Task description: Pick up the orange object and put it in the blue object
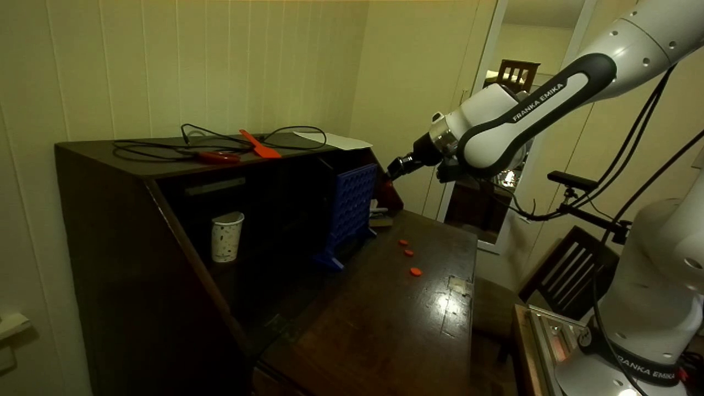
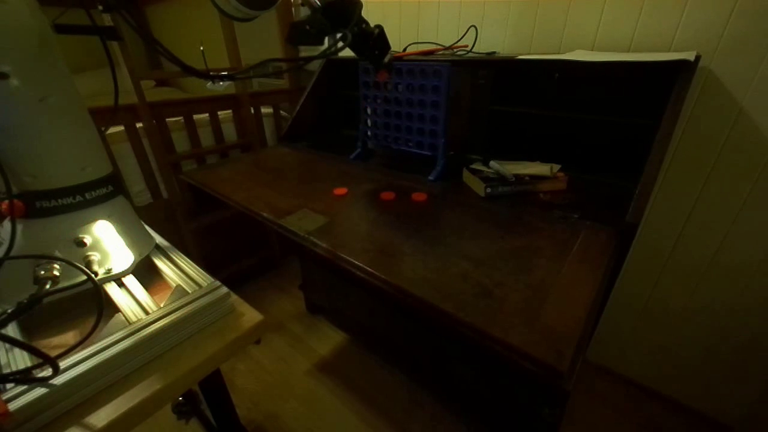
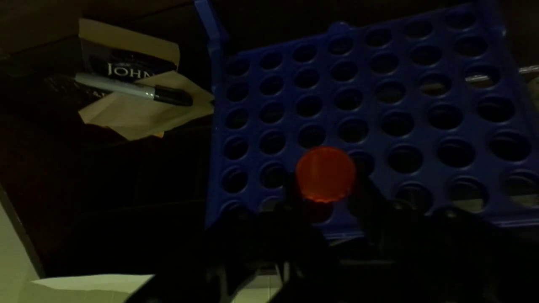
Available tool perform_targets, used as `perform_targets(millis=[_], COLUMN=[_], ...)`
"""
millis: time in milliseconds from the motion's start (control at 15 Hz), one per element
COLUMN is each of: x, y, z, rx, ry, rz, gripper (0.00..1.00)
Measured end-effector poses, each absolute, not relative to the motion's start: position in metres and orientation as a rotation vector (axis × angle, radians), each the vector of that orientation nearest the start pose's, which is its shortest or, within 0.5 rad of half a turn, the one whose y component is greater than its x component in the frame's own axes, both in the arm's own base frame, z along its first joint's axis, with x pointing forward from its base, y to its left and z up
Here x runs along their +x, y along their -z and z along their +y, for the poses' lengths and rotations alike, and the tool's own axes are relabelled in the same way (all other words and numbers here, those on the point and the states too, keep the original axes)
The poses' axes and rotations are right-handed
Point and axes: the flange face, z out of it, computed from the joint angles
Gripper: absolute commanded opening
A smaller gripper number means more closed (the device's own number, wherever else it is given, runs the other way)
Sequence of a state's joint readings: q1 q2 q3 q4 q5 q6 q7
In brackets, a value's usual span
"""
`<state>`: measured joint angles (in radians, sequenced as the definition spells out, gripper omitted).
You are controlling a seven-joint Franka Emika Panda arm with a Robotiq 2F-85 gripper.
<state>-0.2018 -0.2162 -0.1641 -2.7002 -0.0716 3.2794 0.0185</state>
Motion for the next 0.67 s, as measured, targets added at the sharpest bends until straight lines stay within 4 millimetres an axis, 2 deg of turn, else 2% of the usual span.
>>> perform_targets(millis=[533,600,667], x=[0.429,0.429,0.428], y=[-0.414,-0.415,-0.416], z=[-0.131,-0.131,-0.132], rx=[-2.824,-2.81,-2.798], ry=[1.506,1.528,1.545], rz=[0.416,0.414,0.419], gripper=[0.1,0.35,0.35])
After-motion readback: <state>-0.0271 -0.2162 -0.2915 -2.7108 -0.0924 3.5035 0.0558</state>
